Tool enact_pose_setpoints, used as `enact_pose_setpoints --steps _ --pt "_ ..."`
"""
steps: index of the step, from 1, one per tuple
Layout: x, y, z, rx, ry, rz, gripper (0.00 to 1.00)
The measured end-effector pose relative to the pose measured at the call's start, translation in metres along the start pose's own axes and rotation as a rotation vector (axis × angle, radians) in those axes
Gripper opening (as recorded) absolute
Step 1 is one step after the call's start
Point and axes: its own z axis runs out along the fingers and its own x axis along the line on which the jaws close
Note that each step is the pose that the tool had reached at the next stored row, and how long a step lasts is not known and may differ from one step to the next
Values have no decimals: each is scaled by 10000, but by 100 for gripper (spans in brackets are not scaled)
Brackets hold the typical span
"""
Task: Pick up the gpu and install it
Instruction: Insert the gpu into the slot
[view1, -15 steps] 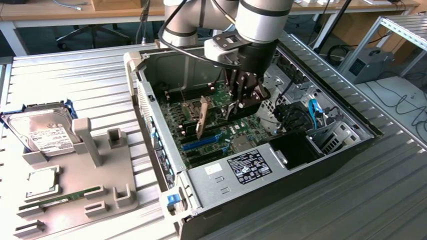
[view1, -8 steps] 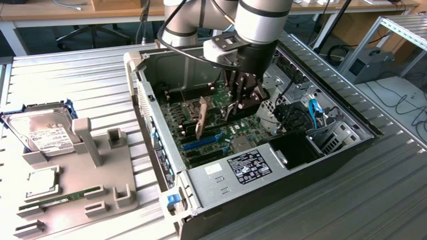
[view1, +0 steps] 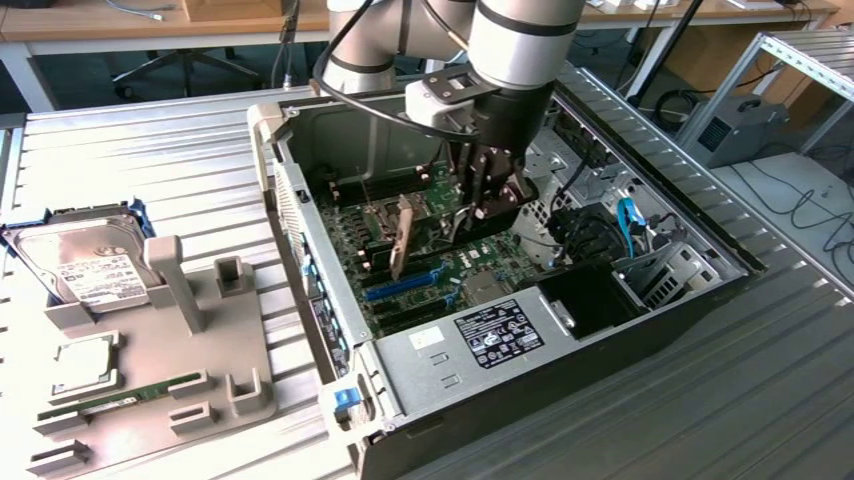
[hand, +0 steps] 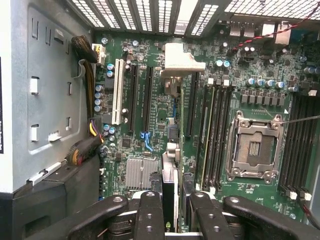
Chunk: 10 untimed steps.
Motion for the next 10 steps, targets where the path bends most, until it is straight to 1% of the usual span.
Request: enact_pose_setpoints --steps 10 --pt "9 21 9 0 0 0 26"
